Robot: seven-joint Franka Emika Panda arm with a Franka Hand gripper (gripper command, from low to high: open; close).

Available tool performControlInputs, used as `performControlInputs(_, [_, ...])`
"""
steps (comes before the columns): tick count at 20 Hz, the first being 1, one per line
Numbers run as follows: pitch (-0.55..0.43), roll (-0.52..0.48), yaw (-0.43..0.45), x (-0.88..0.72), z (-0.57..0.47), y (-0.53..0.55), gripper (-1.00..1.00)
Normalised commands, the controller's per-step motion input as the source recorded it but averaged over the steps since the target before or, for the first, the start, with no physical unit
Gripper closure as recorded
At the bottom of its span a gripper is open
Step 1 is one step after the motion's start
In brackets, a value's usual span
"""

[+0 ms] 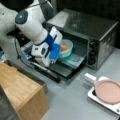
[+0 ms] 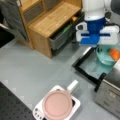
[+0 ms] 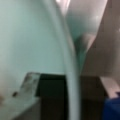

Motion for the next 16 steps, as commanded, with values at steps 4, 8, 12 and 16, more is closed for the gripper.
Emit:
performControlInputs(4, [0.134,-0.018,0.162,0.5,0.38,-0.36,1.0])
performControlInputs(8, [0.209,-0.023,0.176,0.6,0.41,-0.4,1.0])
performControlInputs(12, [0.276,-0.024,0.158,0.65,0.41,-0.43,1.0])
performControlInputs(16, [0.307,-0.005,0.158,0.59,0.4,-0.4,1.0])
